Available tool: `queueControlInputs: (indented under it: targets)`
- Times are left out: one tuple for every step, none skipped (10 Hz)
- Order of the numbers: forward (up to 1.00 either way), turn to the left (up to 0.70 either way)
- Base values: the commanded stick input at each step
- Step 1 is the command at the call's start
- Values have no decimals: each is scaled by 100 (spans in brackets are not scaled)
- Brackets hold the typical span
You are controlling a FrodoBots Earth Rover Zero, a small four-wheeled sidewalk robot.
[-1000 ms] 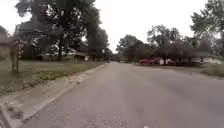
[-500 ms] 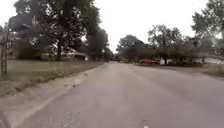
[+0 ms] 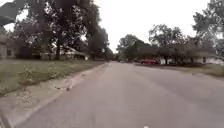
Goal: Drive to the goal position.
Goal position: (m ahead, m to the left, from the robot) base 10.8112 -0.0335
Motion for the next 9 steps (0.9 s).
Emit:
queueControlInputs:
  targets:
    - [70, 0]
    - [70, 0]
    - [70, 0]
    - [70, 0]
    - [70, 0]
    - [70, 0]
    - [70, 0]
    - [70, 0]
    - [70, 0]
